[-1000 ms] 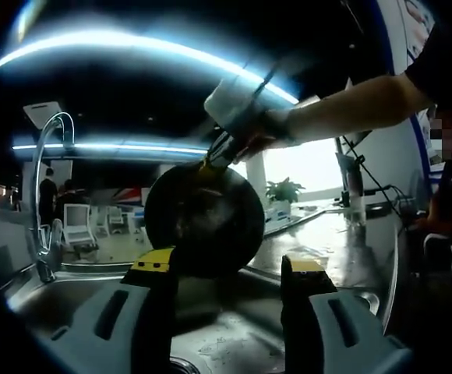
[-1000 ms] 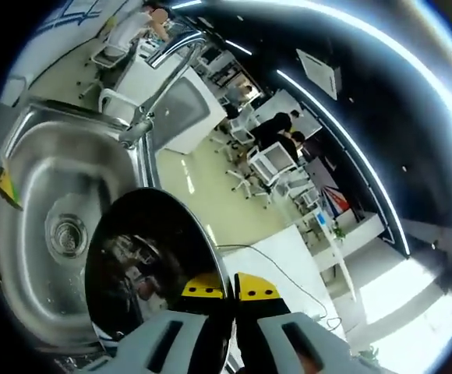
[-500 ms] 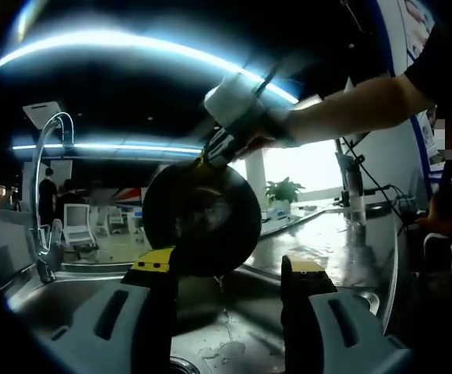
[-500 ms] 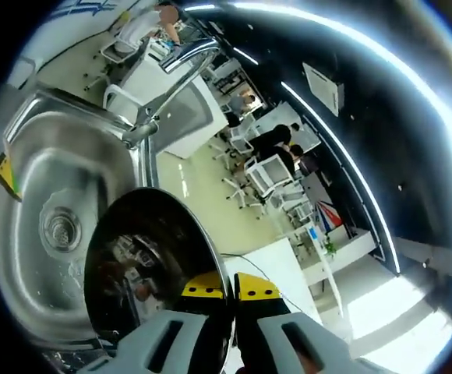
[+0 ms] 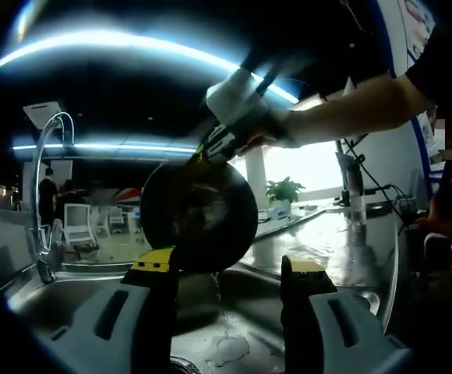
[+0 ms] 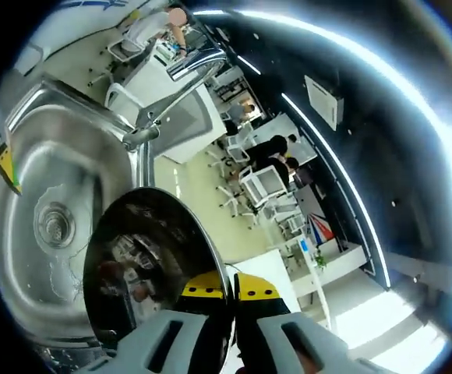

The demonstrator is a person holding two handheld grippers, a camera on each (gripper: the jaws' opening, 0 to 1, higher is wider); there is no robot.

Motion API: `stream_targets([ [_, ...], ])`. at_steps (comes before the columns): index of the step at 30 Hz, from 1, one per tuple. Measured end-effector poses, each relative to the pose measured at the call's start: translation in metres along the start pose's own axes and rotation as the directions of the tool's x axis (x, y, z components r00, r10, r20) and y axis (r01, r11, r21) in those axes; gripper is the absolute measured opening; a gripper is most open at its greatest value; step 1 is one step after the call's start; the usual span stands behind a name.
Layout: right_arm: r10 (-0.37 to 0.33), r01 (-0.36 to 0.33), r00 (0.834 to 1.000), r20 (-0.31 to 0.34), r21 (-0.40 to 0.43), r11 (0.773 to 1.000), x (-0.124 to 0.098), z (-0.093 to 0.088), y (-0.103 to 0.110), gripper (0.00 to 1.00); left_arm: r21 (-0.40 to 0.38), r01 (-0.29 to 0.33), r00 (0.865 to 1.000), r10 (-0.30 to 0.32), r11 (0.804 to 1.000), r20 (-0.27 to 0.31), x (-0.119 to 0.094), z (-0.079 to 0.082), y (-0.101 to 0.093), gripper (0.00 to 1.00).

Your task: Pick up bowl with dirty water move over sink pour dirty water into sink return bowl to place

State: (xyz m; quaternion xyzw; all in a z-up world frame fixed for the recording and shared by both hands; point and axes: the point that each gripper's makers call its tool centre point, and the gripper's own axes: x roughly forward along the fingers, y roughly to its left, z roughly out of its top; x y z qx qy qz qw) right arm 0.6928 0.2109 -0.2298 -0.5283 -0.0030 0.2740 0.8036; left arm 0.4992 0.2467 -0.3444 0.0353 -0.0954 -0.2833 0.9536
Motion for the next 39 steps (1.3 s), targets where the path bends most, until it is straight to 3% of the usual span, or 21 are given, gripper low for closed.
stream_targets([
  [22,-0.061,0.076,0.992,0.110,-0.145,0.986,-0.018,0.023,0.004,0.00,0.000,-0.002,1.000,0.002,1.000,-0.002,0.000,0.000,0.000,0.50],
  [27,-0.046,0.057,0.994,0.104,-0.109,0.992,-0.016,0.023,0.001,0.00,0.000,-0.001,1.000,0.001,1.000,0.000,-0.001,0.001,0.000,0.50],
  [33,0.005,-0.010,0.998,0.055,0.086,0.996,-0.009,0.009,-0.005,0.00,0.000,-0.002,1.000,0.002,1.000,0.000,-0.001,0.000,0.000,0.50],
  [39,0.005,-0.009,1.000,0.029,0.129,0.992,-0.005,0.000,-0.015,0.00,-0.002,-0.001,1.000,0.001,1.000,0.005,-0.001,0.002,0.000,0.50],
])
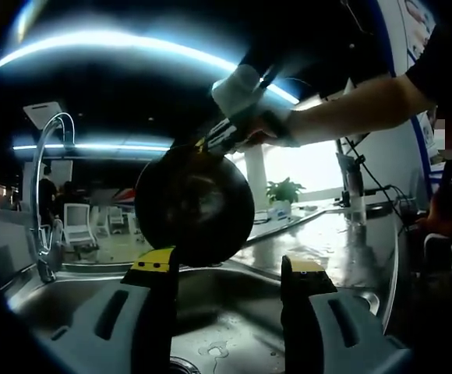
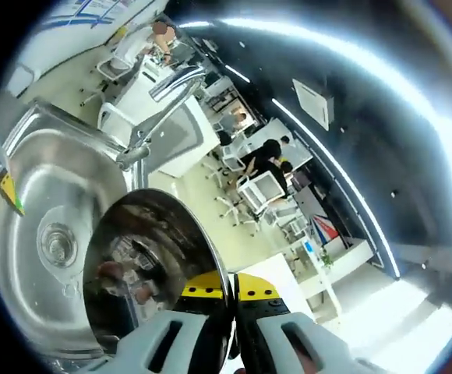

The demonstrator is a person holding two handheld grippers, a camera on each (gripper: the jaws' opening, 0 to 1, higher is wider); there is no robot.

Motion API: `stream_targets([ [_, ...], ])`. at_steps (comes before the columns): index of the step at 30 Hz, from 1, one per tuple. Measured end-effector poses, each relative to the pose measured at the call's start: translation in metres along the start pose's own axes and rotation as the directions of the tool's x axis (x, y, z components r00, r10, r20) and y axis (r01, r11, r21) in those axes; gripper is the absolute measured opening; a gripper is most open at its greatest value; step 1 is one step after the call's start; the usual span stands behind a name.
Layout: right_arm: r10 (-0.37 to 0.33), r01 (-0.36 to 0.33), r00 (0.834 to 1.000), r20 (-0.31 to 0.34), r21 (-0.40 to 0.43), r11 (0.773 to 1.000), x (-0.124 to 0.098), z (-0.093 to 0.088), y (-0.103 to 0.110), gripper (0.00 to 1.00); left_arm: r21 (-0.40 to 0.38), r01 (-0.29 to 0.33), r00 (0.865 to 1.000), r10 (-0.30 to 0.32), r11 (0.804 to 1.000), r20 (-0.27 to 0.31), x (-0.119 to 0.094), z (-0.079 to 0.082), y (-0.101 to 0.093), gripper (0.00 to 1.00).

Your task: Pick up bowl with dirty water move over sink pour dirty water into sink return bowl to place

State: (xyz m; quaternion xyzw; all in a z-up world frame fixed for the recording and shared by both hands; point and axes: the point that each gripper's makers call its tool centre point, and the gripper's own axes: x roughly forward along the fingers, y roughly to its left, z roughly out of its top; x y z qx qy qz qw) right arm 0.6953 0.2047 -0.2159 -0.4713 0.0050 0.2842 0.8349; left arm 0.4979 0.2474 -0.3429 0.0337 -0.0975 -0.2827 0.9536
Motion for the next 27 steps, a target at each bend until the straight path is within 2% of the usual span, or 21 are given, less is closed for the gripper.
stream_targets([
  [13,0.050,-0.044,0.998,-0.049,0.119,0.992,0.005,-0.013,0.005,0.00,0.001,0.001,1.000,-0.001,1.000,-0.003,0.000,0.000,0.000,0.50],
  [27,0.111,-0.083,0.989,-0.098,0.250,0.965,-0.002,-0.031,0.013,0.00,0.000,0.000,1.000,0.000,1.000,-0.002,0.001,-0.001,0.001,0.50],
])
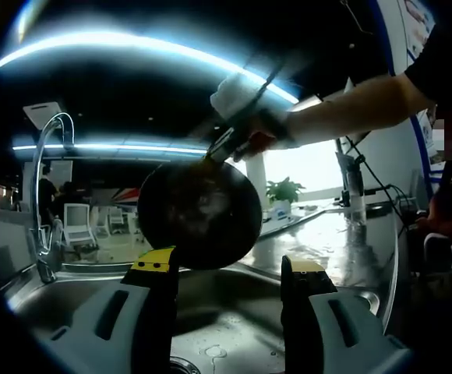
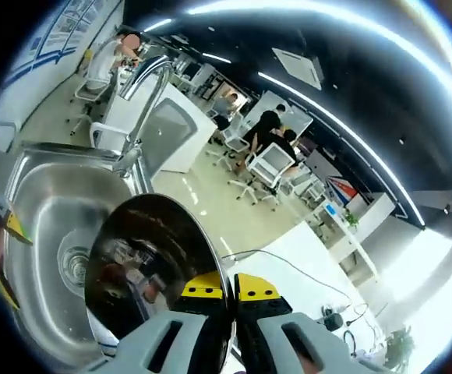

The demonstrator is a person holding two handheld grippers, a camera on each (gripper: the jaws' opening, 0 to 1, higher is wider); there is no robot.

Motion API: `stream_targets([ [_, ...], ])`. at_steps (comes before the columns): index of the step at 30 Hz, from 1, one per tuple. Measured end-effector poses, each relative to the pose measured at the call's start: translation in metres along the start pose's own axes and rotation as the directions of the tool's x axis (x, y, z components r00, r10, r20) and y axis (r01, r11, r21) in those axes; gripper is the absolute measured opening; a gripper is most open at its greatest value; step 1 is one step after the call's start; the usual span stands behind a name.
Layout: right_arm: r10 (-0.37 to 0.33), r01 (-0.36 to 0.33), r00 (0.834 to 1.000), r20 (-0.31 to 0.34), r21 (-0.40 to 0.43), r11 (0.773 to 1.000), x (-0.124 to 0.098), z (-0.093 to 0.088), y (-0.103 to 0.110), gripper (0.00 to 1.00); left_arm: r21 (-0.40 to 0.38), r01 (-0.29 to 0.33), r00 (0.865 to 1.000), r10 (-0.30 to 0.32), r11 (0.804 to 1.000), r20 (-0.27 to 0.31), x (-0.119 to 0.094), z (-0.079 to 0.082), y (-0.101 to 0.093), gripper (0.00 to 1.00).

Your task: Pick up bowl with dirty water move over sink pour dirty water into sink return bowl to place

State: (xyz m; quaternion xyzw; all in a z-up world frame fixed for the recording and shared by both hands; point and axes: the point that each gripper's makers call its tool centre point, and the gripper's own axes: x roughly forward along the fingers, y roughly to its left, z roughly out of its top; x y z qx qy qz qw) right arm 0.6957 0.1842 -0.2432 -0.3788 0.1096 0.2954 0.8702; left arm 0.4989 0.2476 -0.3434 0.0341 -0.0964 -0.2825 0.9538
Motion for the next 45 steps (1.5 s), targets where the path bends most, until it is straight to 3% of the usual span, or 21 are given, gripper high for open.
stream_targets([
  [23,0.028,-0.009,0.992,-0.123,0.152,0.988,-0.006,-0.044,-0.010,0.00,-0.013,-0.008,1.000,0.008,1.000,0.000,-0.001,0.000,0.002,0.50],
  [28,0.045,-0.012,0.989,-0.144,0.224,0.975,-0.011,-0.054,-0.013,0.00,-0.009,-0.009,1.000,0.009,1.000,-0.004,-0.001,-0.001,0.002,0.50],
  [45,0.080,-0.009,0.977,-0.197,0.336,0.942,-0.026,-0.085,-0.031,0.00,-0.004,-0.014,1.000,0.014,1.000,-0.006,-0.001,-0.001,0.003,0.50],
])
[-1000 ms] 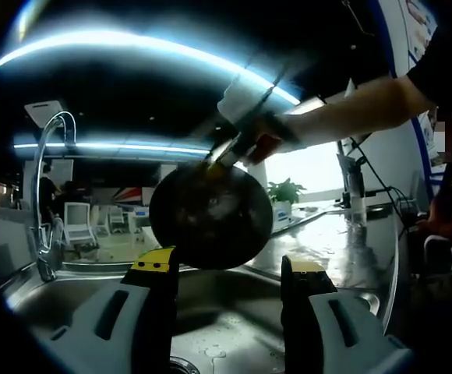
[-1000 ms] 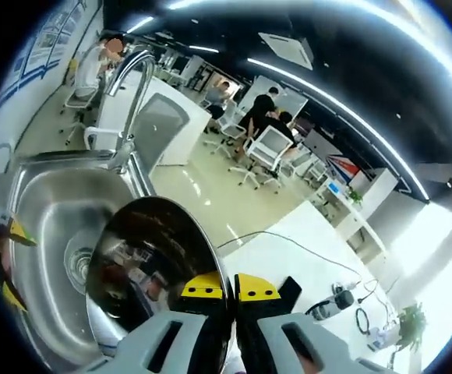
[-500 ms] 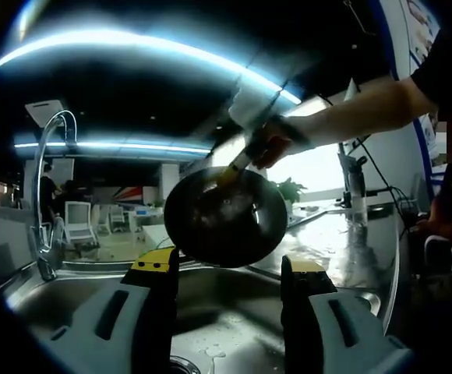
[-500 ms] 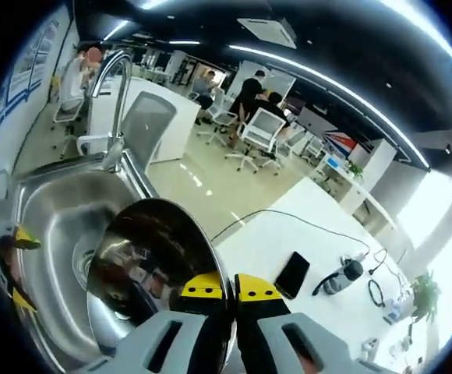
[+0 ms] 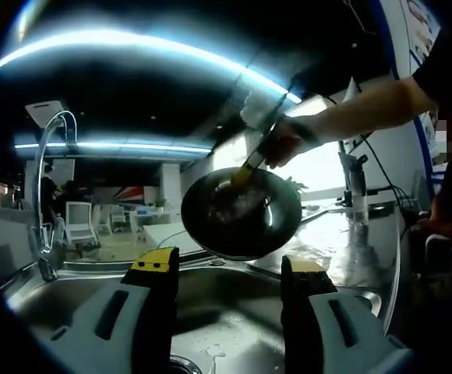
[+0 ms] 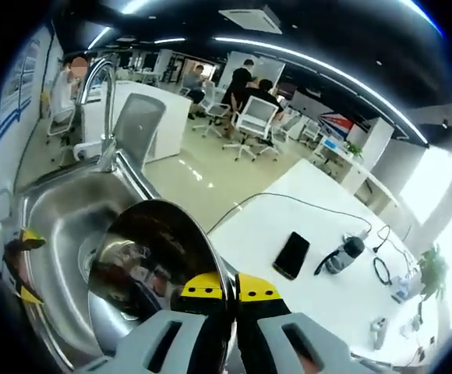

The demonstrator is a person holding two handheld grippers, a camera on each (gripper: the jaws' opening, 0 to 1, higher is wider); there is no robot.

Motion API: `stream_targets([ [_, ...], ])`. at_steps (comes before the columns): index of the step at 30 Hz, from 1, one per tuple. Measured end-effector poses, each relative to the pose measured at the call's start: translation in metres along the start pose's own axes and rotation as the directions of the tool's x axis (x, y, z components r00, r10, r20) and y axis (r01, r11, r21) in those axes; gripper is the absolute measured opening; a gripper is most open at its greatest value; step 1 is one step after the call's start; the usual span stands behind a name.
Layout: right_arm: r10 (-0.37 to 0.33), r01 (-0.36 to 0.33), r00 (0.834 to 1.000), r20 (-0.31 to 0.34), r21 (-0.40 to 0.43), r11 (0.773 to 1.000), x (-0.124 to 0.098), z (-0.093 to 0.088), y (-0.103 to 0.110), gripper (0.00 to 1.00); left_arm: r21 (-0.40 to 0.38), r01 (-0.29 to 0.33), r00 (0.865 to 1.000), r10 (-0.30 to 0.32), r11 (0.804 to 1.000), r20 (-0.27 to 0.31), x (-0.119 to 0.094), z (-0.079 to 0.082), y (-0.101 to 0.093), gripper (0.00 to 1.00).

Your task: Pick up bowl with dirty water move over sink pour dirty water into sink return bowl to place

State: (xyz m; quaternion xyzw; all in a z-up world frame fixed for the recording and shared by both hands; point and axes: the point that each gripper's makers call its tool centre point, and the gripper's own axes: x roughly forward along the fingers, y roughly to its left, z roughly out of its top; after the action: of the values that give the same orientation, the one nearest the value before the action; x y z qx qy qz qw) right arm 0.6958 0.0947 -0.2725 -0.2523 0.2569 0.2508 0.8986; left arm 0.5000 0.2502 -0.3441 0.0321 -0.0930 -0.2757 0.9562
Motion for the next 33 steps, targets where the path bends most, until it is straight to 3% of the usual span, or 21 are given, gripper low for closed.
stream_targets([
  [11,0.006,-0.002,0.999,-0.054,0.077,0.997,-0.007,-0.027,-0.012,0.00,0.001,0.000,1.000,0.000,1.000,0.002,0.000,0.000,0.000,0.50],
  [33,0.014,0.008,0.993,-0.113,0.186,0.983,-0.025,-0.061,-0.038,0.00,0.008,0.001,1.000,-0.001,1.000,0.000,0.000,0.000,0.000,0.50],
])
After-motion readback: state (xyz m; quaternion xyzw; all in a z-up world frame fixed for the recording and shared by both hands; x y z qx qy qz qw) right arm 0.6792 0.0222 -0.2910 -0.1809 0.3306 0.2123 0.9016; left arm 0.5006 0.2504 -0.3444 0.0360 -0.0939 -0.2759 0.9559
